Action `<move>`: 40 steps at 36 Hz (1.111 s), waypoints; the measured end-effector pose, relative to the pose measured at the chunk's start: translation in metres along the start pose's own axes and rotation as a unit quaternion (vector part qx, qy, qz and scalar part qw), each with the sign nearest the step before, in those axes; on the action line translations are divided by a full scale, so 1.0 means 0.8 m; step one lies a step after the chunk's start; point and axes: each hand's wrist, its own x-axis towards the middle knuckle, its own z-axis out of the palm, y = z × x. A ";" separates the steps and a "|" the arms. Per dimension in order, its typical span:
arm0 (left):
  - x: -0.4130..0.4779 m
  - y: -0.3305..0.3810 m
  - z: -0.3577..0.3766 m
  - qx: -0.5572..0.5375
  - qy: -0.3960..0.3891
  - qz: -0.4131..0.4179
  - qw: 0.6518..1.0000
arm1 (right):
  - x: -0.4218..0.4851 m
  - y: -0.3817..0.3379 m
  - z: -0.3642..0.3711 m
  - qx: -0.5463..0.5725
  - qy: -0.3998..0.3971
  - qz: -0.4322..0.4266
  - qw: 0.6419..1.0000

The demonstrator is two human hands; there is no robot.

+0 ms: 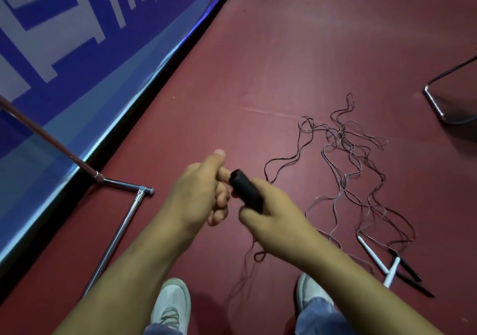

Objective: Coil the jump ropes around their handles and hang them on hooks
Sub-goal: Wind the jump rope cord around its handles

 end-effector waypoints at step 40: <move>-0.019 -0.022 0.002 0.405 -0.116 0.117 0.899 | 0.012 0.010 -0.083 0.336 0.244 0.056 0.908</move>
